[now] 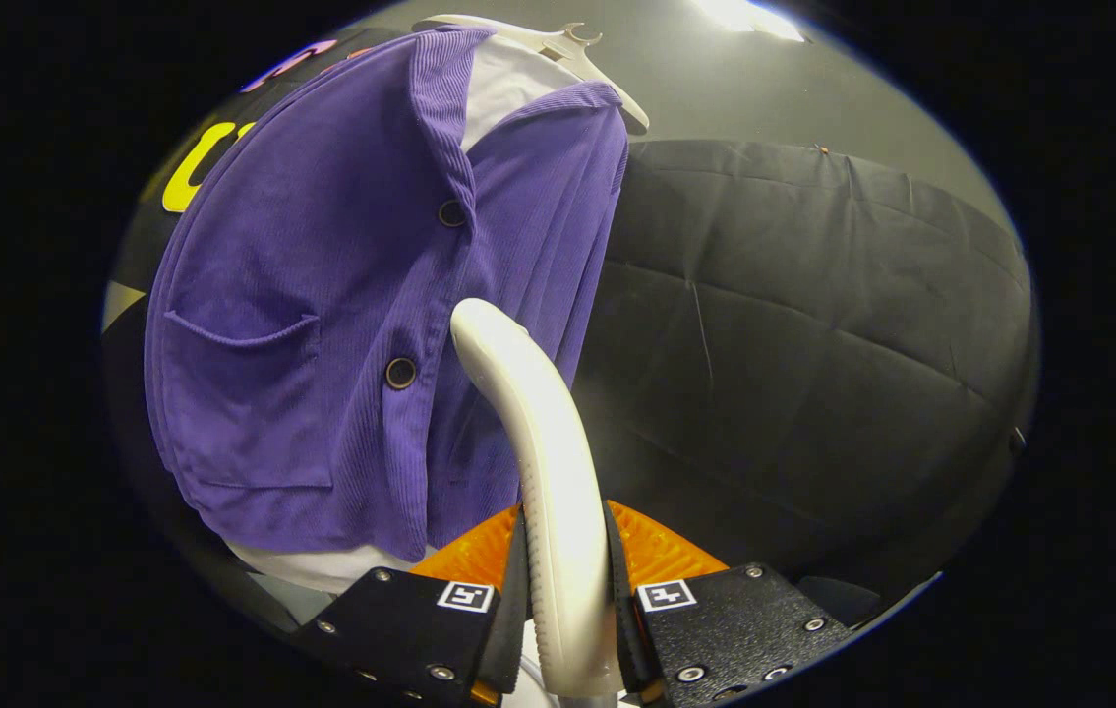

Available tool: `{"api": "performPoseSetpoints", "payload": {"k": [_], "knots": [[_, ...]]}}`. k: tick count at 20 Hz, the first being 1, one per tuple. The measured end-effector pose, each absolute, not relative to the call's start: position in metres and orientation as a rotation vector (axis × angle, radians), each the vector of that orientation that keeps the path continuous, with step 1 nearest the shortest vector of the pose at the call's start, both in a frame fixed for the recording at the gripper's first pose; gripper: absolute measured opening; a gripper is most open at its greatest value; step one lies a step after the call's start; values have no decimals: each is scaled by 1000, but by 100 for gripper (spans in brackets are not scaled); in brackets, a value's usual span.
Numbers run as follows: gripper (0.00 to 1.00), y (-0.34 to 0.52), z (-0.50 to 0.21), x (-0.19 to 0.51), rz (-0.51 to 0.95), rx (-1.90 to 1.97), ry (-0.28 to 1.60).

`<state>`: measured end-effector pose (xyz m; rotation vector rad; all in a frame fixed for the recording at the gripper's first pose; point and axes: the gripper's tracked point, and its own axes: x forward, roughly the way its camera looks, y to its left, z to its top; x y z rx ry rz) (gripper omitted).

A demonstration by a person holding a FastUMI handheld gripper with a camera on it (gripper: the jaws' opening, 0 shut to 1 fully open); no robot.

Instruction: Iron the clothes twice with a garment steamer, once on the left side and once on the right side.

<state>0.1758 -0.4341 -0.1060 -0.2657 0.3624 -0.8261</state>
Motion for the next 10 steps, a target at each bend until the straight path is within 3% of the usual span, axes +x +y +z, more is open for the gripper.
{"api": "performPoseSetpoints", "payload": {"k": [10], "knots": [[39, -416, -110, 156, -695, -298, 353]]}}
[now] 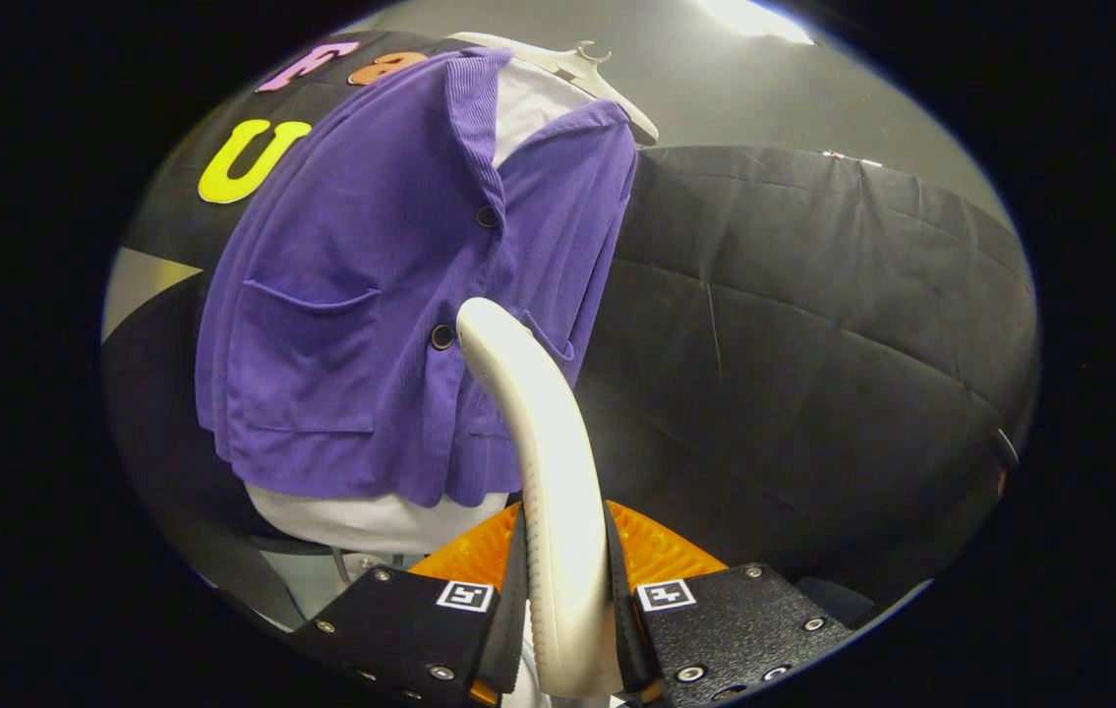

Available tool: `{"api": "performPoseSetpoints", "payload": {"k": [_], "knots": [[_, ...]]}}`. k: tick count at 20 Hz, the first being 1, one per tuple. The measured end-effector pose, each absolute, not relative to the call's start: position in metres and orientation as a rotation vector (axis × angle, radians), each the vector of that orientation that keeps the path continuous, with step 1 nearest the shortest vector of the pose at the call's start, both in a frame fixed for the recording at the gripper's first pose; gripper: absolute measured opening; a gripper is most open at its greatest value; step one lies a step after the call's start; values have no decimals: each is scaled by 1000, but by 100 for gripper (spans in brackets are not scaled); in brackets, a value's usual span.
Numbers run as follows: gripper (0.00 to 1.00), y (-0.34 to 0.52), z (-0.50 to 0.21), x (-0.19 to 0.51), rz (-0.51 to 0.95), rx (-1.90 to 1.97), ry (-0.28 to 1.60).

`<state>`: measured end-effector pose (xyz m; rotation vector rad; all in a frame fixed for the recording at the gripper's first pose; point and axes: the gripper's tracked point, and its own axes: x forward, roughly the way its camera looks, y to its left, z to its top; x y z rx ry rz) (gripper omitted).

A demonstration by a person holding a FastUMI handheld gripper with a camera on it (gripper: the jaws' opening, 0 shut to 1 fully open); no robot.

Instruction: Iron the clothes twice with a garment steamer, once on the left side and once on the right side.

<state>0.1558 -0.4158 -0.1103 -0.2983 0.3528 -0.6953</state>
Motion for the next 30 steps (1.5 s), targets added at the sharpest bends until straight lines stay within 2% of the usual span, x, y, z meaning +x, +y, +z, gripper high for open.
{"api": "performPoseSetpoints", "payload": {"k": [10, 17, 21, 30], "knots": [[39, -311, -83, 124, -367, -226, 256], [38, -208, -44, 95, -318, -218, 177], [39, -148, -21, 102, -258, -151, 138], [38, -88, 59, 109, -255, -41, -15]]}}
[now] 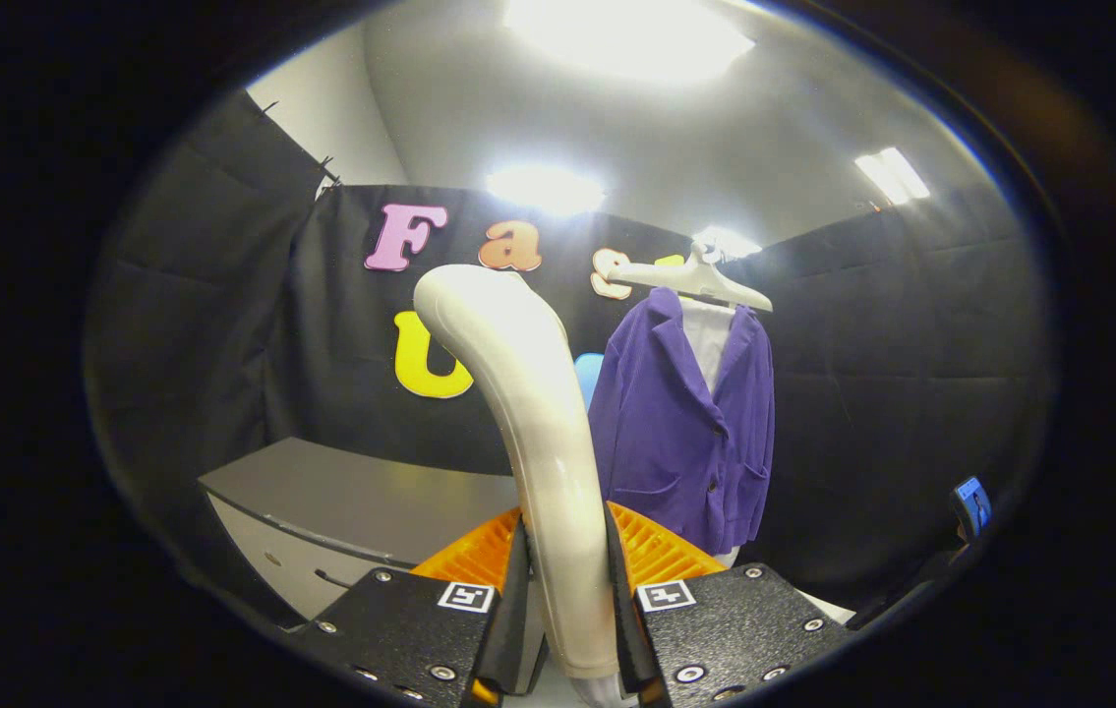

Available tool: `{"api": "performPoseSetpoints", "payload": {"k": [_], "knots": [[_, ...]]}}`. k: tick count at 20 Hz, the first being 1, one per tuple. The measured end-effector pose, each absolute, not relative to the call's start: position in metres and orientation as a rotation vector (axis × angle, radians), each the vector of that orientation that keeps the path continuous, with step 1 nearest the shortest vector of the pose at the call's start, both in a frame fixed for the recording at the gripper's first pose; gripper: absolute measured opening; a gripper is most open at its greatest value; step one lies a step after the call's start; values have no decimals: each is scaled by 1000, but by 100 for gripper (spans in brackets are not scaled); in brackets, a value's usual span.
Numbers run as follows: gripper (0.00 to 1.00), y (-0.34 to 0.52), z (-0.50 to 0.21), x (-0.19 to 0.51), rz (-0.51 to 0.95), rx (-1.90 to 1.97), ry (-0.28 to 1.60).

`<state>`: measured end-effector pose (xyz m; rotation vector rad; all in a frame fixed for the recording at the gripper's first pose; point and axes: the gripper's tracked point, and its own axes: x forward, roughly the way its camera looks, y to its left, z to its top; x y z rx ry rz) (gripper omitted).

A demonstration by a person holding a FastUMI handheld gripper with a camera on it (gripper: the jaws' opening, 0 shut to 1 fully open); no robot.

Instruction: Iron the clothes twice with a garment steamer, once on the left side and once on the right side.

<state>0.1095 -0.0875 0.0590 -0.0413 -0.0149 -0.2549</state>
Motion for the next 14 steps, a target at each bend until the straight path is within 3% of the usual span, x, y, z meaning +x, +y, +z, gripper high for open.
{"api": "performPoseSetpoints", "payload": {"k": [14], "knots": [[38, -86, 71, 120, -291, 5, -85]]}}
